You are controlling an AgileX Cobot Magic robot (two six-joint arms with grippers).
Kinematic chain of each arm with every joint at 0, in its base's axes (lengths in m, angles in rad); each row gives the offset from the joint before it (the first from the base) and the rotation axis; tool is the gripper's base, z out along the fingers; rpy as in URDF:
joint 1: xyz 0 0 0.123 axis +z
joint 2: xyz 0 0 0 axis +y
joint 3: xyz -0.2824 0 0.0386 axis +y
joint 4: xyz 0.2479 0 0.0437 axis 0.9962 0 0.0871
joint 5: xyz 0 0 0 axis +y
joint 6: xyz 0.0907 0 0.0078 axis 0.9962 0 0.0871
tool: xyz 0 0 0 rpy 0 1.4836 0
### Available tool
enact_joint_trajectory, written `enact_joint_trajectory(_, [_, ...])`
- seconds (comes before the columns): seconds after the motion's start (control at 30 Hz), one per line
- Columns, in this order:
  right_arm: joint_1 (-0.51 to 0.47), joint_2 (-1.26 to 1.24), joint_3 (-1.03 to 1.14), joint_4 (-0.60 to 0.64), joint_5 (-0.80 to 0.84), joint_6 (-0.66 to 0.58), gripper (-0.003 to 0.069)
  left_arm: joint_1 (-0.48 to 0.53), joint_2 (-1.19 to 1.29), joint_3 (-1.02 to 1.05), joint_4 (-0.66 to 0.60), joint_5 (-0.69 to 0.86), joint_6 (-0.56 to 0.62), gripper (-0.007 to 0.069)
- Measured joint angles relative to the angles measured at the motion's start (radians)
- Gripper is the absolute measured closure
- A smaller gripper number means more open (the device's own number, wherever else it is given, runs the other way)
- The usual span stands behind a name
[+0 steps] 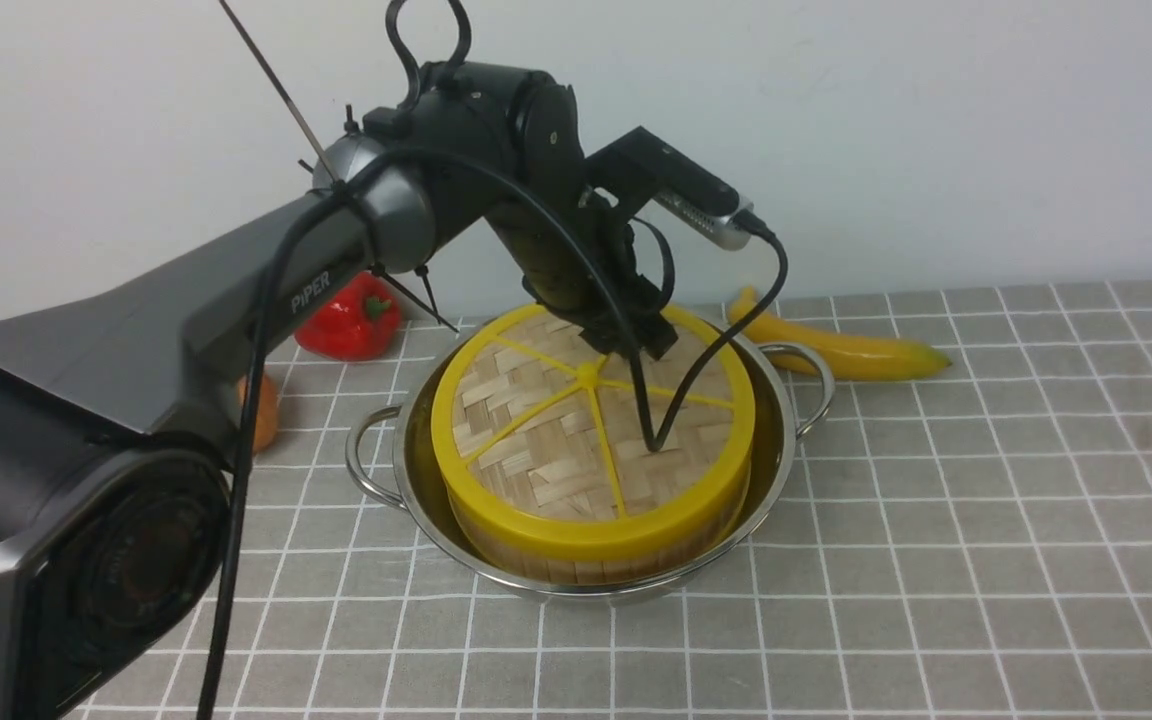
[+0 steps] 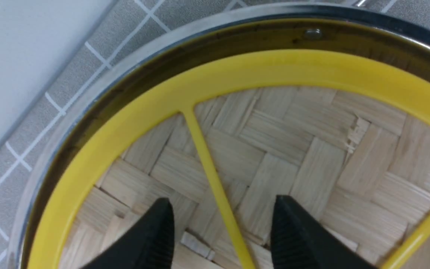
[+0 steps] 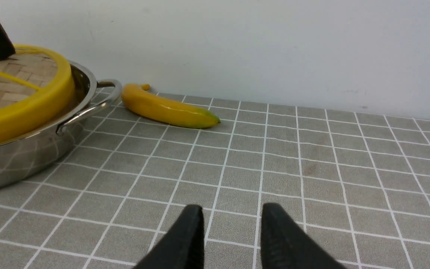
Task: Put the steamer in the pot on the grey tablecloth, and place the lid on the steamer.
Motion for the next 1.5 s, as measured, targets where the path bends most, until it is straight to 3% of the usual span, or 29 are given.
enact_joint_trajectory(0.63, [0.000,0.000,0.000,0.000,0.000,0.000,0.0416,0.000,-0.160,0.001,0.077,-0.023,-0.053,0.0277])
enact_joint_trajectory(1.03, [0.000,0.000,0.000,0.000,0.000,0.000,0.0416,0.000,-0.406,0.001,0.083,0.125,-0.100,0.0277])
enact_joint_trajectory(1.5, [0.000,0.000,0.000,0.000,0.000,0.000,0.0416,0.000,-0.554,0.001,0.076,0.129,-0.096,0.0277])
